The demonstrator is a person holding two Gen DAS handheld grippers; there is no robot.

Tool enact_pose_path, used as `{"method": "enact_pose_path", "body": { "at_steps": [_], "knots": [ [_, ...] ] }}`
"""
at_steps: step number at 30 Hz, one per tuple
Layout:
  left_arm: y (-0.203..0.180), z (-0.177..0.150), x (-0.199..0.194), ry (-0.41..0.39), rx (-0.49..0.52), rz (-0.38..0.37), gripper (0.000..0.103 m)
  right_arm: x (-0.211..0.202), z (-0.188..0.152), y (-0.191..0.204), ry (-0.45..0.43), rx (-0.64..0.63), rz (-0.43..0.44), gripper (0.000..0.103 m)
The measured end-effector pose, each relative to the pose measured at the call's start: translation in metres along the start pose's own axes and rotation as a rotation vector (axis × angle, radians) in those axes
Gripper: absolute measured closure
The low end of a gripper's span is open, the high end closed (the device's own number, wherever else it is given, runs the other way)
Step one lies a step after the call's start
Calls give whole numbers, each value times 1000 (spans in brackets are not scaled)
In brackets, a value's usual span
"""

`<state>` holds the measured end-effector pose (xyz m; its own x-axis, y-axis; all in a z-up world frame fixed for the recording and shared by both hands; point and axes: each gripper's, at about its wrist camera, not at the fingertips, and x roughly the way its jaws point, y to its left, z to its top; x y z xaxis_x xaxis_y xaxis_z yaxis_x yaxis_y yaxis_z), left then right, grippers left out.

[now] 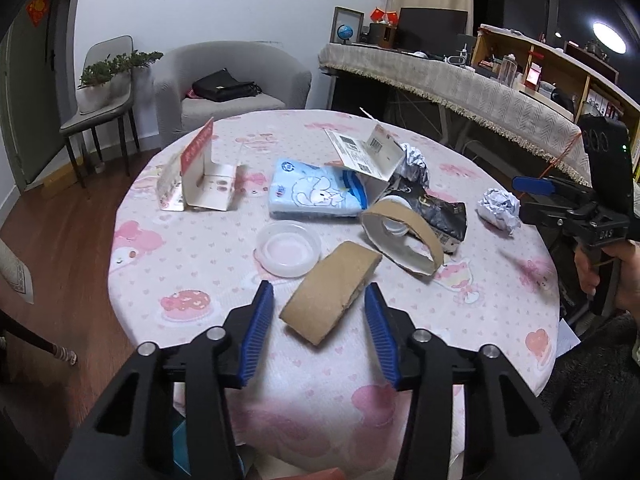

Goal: Collect trash
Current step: 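Grasp the brown cardboard strip with the left tool while the right tool grasps crumpled paper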

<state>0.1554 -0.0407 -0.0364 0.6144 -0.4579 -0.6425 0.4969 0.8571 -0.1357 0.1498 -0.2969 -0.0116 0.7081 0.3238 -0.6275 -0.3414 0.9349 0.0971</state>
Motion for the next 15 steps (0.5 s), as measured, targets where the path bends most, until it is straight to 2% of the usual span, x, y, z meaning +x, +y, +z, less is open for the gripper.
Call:
{"method": "enact_pose_path", "body": {
  "at_steps": [3,5,7,12,15],
  "knots": [
    [-5,-1,0,4,9,4,57,4,-1,-1,11,8,-9,13],
    [-9,-1,1,3,15,16,65,8,0,-3,21,20,-17,20],
    [-10,-2,1,5,2,5,72,11,0,-3,29,27,-25,20],
    [-12,-4,1,-2,-17,-2,76,20,-1,2,61,5,-59,24],
    [-12,-2,-1,-20,-34,-8,77,25,-1,3,74,2,-80,30]
  ]
}}
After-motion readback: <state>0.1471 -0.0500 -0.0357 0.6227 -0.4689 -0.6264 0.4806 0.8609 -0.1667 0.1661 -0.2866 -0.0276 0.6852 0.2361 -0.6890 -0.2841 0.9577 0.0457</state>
